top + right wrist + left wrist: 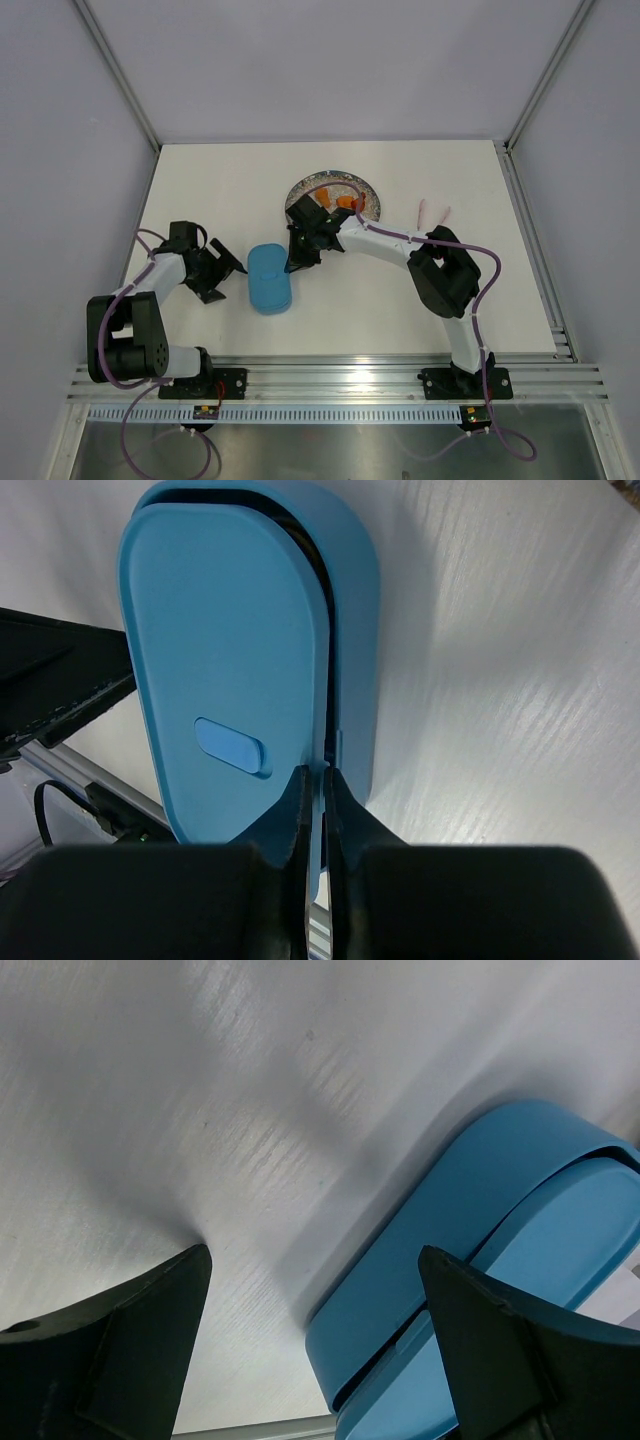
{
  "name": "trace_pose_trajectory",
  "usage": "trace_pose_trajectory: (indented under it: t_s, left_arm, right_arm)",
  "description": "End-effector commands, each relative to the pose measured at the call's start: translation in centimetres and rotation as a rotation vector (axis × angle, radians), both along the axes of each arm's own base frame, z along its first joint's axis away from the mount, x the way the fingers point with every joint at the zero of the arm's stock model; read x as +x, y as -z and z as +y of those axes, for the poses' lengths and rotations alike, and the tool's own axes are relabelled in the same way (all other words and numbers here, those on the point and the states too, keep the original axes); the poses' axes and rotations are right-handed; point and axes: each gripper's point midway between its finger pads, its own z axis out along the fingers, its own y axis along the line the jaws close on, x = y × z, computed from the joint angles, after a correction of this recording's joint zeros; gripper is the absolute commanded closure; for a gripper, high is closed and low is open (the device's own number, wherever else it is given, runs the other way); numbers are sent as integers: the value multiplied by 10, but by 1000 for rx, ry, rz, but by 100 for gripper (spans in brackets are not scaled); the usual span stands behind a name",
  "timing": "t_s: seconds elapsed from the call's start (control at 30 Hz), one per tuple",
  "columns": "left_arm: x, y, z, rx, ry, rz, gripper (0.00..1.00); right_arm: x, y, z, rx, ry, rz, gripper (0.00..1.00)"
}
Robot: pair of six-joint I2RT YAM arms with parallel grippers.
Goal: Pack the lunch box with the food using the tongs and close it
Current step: Close the box lid on the packing box.
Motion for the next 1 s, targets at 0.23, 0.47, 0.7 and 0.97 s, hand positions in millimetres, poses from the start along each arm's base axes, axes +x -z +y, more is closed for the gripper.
trace_pose_trajectory:
  t_s: [0.23, 0.47, 0.7, 0.97]
  left_arm:
    - [-1, 5, -1, -2, 2, -2, 11]
    - [-1, -1, 1, 10, 1, -8, 11]
    - [6, -22, 6, 43, -2, -62, 11]
    - [2, -28, 6, 44, 6, -73, 11]
  right_arm:
    - [6, -9, 2, 60, 93, -22, 100]
    - [7, -2, -2, 54, 122, -32, 100]
    - [13, -9, -6, 51, 137, -79, 100]
    - [15, -5, -2, 51, 123, -80, 100]
